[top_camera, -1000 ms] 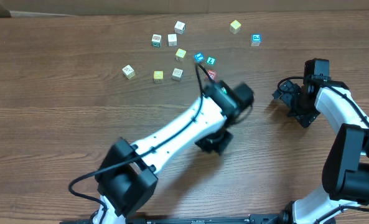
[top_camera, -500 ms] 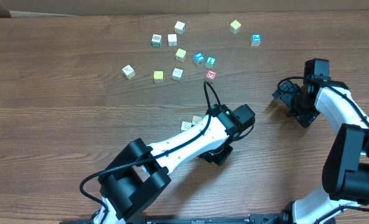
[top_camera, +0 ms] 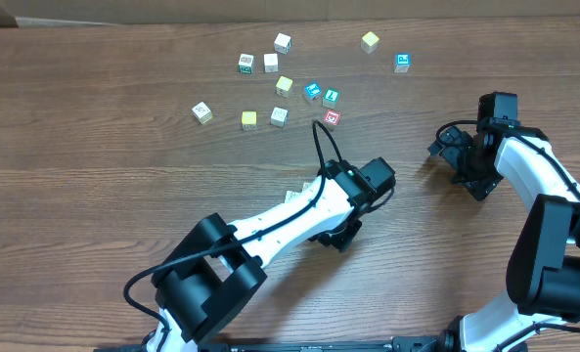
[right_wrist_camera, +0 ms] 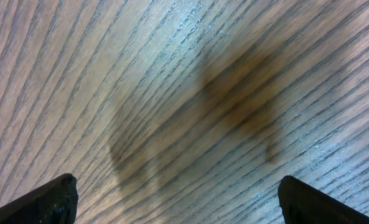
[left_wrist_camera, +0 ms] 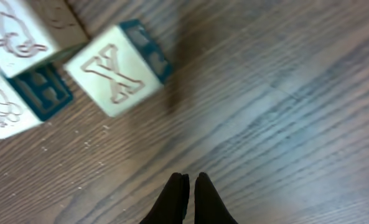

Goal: Form a circle

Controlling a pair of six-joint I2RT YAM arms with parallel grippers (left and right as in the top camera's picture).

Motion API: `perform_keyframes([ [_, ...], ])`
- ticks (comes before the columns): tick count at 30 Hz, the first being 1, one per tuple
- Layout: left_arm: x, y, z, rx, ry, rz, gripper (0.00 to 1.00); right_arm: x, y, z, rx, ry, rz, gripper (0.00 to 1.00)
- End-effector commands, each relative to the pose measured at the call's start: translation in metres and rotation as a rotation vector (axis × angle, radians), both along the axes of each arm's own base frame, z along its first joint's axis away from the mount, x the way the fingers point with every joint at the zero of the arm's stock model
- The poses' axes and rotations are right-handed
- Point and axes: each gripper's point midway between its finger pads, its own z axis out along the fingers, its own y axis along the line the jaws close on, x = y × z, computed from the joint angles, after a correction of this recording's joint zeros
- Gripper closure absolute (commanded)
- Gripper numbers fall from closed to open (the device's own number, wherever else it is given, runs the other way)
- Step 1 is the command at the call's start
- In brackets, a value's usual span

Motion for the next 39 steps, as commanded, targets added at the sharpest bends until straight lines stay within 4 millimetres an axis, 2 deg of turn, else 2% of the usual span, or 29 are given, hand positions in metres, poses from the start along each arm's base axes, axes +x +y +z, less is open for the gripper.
perform_keyframes([
  [1, 0.004, 0.01, -0.01, 0.036, 0.013, 0.008, 0.96, 0.006, -0.002, 0.005, -0.009, -0.016, -0.001, 0.0],
  [7, 0.004, 0.016, -0.007, 0.054, 0.038, -0.088, 0.96, 0.006, -0.002, 0.005, -0.009, -0.016, -0.001, 0.0],
  [11, -0.002, 0.022, -0.013, 0.085, 0.079, -0.17, 0.96, 0.006, -0.002, 0.005, -0.009, -0.016, -0.001, 0.0],
  [17, 0.012, 0.018, -0.015, 0.093, 0.019, -0.213, 0.96, 0.006, -0.002, 0.005, -0.009, -0.016, -0.001, 0.0],
  [26, 0.013, 0.023, -0.038, 0.138, 0.051, -0.231, 0.96, 0.006, -0.002, 0.005, -0.009, -0.016, -0.001, 0.0],
  [32, 0.027, 0.029, -0.036, 0.179, -0.027, -0.175, 0.96, 0.006, -0.002, 0.005, -0.009, -0.016, -0.001, 0.0],
  [39, 0.029, 0.028, -0.035, 0.18, -0.036, -0.172, 0.96, 0.006, -0.002, 0.005, -0.009, -0.016, -0.001, 0.0],
])
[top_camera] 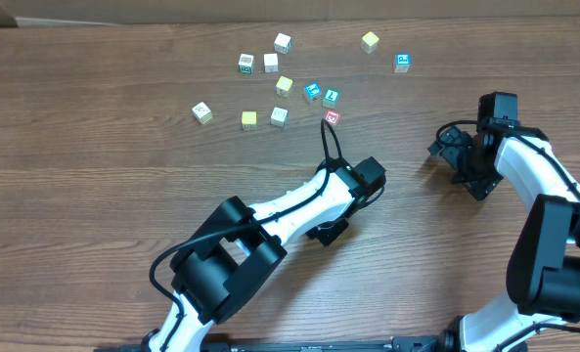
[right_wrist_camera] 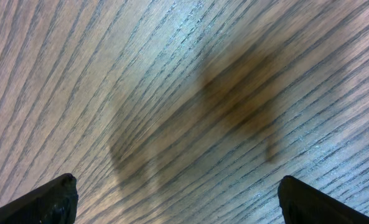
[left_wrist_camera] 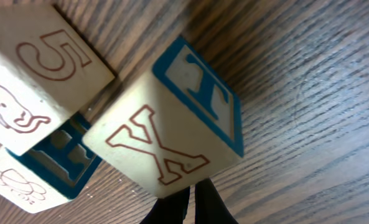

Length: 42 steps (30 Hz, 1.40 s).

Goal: Form a circle

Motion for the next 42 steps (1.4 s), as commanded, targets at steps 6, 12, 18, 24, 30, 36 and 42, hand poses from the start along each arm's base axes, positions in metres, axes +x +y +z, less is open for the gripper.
perform_keyframes([
  [6, 0.015, -0.006, 0.015, -0.013, -0.057, 0.08, 0.96, 0.006, -0.002, 0.005, -0.009, -0.016, -0.001, 0.0],
  [12, 0.016, -0.011, 0.027, -0.03, -0.052, 0.107, 0.96, 0.006, -0.002, 0.005, -0.009, -0.016, -0.001, 0.0],
  [18, 0.009, -0.018, 0.024, -0.068, -0.008, 0.115, 0.96, 0.006, -0.002, 0.005, -0.009, -0.016, -0.001, 0.0],
  [24, 0.0, -0.019, 0.018, -0.08, 0.03, 0.118, 0.96, 0.006, -0.002, 0.005, -0.009, -0.016, -0.001, 0.0],
  [30, 0.007, -0.015, 0.015, -0.062, -0.008, 0.113, 0.96, 0.006, -0.002, 0.005, -0.009, -0.016, -0.001, 0.0],
  [36, 0.014, -0.011, 0.016, -0.042, -0.046, 0.109, 0.96, 0.006, -0.002, 0.005, -0.009, -0.016, -0.001, 0.0],
  [42, 0.013, -0.011, 0.016, -0.041, -0.045, 0.108, 0.96, 0.006, -0.002, 0.005, -0.009, -0.016, -0.001, 0.0],
])
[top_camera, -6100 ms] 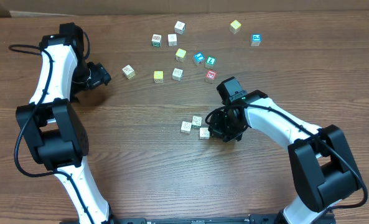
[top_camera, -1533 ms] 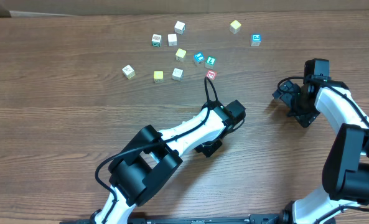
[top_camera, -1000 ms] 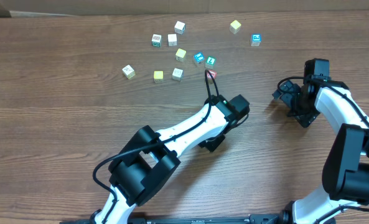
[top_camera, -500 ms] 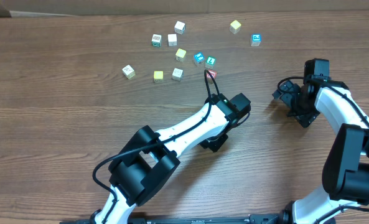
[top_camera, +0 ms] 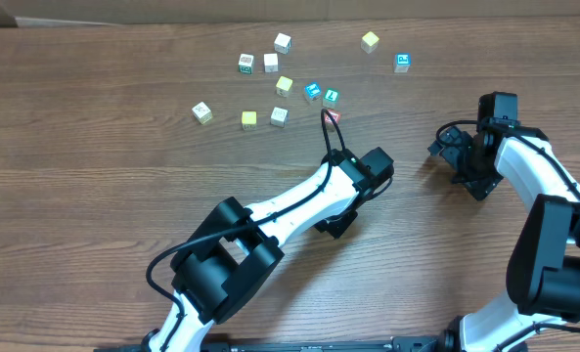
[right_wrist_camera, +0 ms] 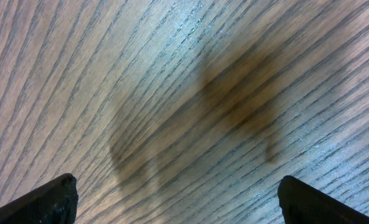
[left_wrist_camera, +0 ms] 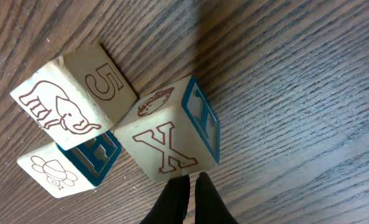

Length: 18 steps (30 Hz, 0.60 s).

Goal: Form a circle

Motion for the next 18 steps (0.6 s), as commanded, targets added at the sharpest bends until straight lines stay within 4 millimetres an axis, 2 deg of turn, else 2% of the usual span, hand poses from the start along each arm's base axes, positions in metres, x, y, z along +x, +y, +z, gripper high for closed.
perform_keyframes([
  [1, 0.004, 0.007, -0.002, 0.02, -0.012, 0.02, 0.96, 0.006, -0.002, 0.005, -0.009, -0.016, -0.001, 0.0],
  [7, 0.002, 0.007, -0.002, 0.022, -0.006, 0.02, 0.96, 0.006, -0.002, 0.005, -0.009, -0.016, -0.001, 0.0],
  [10, -0.005, 0.01, 0.003, 0.038, 0.027, 0.018, 0.96, 0.006, -0.002, 0.005, -0.009, -0.016, -0.001, 0.0],
  [14, -0.004, 0.008, 0.029, 0.051, 0.04, 0.018, 0.96, 0.006, -0.002, 0.005, -0.009, -0.016, -0.001, 0.0],
  [18, 0.017, -0.011, 0.07, -0.027, -0.026, 0.032, 0.96, 0.006, -0.002, 0.005, -0.009, -0.016, -0.001, 0.0],
])
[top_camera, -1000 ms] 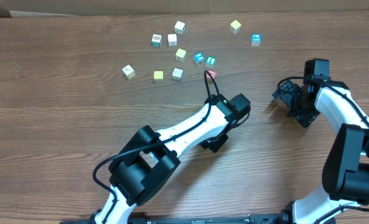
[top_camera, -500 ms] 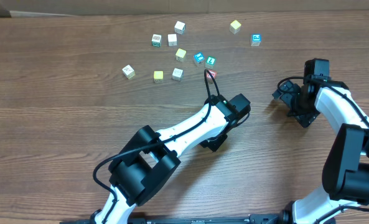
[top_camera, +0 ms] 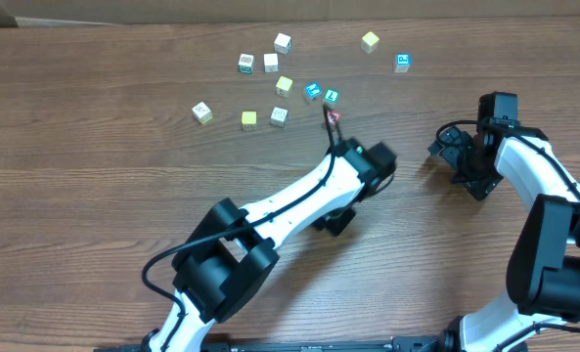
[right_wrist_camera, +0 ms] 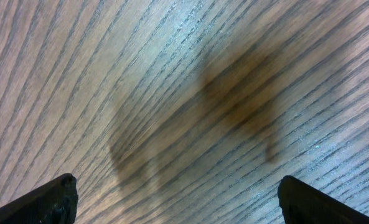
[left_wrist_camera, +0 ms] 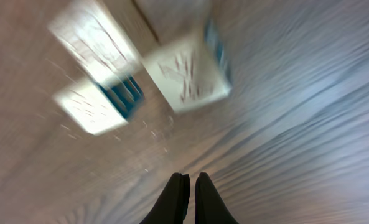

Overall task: Form a circle
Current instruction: 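Raise the left gripper and move it toward the upper block arc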

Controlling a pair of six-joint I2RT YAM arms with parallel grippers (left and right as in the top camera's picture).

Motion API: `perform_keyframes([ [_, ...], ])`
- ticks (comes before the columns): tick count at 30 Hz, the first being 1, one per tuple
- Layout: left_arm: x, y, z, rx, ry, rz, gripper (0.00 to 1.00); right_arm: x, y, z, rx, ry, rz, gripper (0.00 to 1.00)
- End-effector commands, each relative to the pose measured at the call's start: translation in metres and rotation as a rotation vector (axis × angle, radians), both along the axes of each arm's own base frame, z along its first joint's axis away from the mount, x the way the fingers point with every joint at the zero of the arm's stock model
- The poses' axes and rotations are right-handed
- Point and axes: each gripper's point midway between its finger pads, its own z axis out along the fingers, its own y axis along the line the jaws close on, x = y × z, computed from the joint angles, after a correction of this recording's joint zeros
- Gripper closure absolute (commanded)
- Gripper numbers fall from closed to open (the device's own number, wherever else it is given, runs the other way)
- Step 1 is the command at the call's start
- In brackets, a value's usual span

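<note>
Three cream letter blocks show blurred in the left wrist view: an X block (left_wrist_camera: 190, 74), a second block (left_wrist_camera: 97, 37) above and to its left, and a blue-sided block (left_wrist_camera: 97, 102) to its lower left. My left gripper (left_wrist_camera: 190, 180) is shut and empty, a short way back from the X block. In the overhead view the left arm (top_camera: 368, 166) covers these blocks. Several more small blocks lie scattered at the far middle of the table, among them a red one (top_camera: 333, 116) and a yellow one (top_camera: 370, 40). My right gripper (right_wrist_camera: 178, 199) is open over bare wood.
The brown wooden table (top_camera: 94, 196) carries everything. The right arm (top_camera: 485, 147) rests at the right side. A black cable (top_camera: 324, 132) from the left arm loops toward the red block.
The left gripper has drawn back from the X block, so the three blocks look smaller and blurred. The left wrist sits slightly farther up the table. The right arm has not moved.
The shut left gripper first stood apart from the X block. Then its tips were right against that block, which was tight against the 5 block and the H block. Later the X block sat turned beside them. Now the gripper is away from the group.
</note>
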Motion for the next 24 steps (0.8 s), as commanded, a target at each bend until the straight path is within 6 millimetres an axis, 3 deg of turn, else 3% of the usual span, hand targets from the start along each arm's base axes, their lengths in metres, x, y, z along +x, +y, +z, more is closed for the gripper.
perform_keyframes([
  [1, 0.031, -0.025, 0.043, -0.118, -0.106, 0.043, 0.96, 0.006, -0.002, 0.005, -0.009, -0.016, -0.001, 0.0],
  [5, 0.066, -0.035, 0.087, -0.241, -0.222, 0.159, 0.96, 0.006, -0.002, 0.005, -0.009, -0.016, -0.001, 0.0],
  [9, 0.106, -0.024, 0.116, -0.333, -0.313, 0.284, 0.96, 0.006, -0.002, 0.005, -0.009, -0.016, -0.001, 0.0],
  [16, 0.131, 0.003, 0.118, -0.37, -0.306, 0.376, 0.96, 0.006, -0.002, 0.005, -0.009, -0.016, -0.001, 0.0],
  [18, 0.129, 0.008, 0.117, -0.36, -0.29, 0.386, 0.92, 0.006, -0.002, 0.005, -0.009, -0.016, -0.001, 0.0],
  [20, 0.133, 0.011, 0.116, -0.35, -0.298, 0.372, 0.73, 0.006, -0.002, 0.005, -0.009, -0.016, -0.001, 0.0],
  [23, 0.144, 0.011, 0.119, -0.366, -0.34, 0.37, 0.69, 0.006, -0.002, 0.005, -0.009, -0.016, -0.001, 0.0],
  [24, 0.148, 0.011, 0.12, -0.375, -0.351, 0.373, 0.59, 0.006, -0.002, 0.005, -0.009, -0.016, -0.001, 0.0],
])
